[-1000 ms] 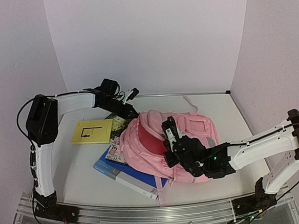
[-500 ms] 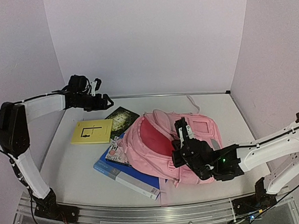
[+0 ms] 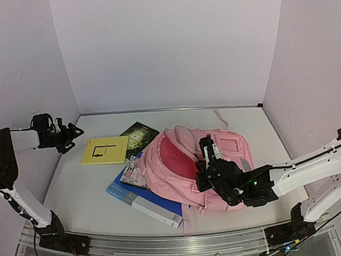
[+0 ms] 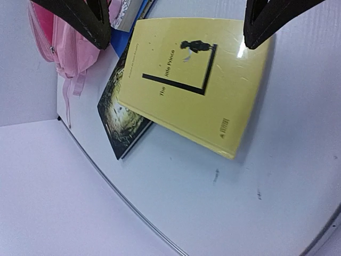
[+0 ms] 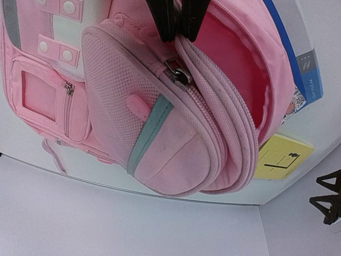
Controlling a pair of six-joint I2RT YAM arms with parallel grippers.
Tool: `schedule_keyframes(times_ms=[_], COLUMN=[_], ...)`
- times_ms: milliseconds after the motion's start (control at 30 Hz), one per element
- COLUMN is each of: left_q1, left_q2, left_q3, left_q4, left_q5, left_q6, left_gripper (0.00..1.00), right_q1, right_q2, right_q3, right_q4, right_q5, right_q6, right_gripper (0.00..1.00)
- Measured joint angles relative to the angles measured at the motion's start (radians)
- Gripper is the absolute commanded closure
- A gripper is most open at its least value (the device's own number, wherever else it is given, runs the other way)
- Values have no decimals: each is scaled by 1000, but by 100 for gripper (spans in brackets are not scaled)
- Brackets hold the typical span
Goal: Pack the student bag
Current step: Unzip the student bag at the center of the board, then pick up the book from the center of the board.
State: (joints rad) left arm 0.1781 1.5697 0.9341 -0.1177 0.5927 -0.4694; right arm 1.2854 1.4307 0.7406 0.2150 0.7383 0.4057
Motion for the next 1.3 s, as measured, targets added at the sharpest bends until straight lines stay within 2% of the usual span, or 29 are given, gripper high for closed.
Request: schedule_keyframes(times_ms=[67,167,367,633,1300], left_q1=[76,122,114,110,40], left_q2=[60,171,349,491,581], left_q3=[28,93,256,429,453], left_q4=[14,13,-28,-136,-226], left_q5=[59,121,194,199,272], left_q6=[7,32,116,234,265], left_gripper=[16,18,21,24,30], right_q1=[0,0,0,0,0], right_q2=[3,9,10,11,48], right_q3=[2,7,17,18,47], right_q4=[-1,-6,-16,-21,-24], right_q5=[-4,-11,-19,-22,-25], right_q6=[0,0,0,0,-3], right_gripper=[100,100,100,100,100])
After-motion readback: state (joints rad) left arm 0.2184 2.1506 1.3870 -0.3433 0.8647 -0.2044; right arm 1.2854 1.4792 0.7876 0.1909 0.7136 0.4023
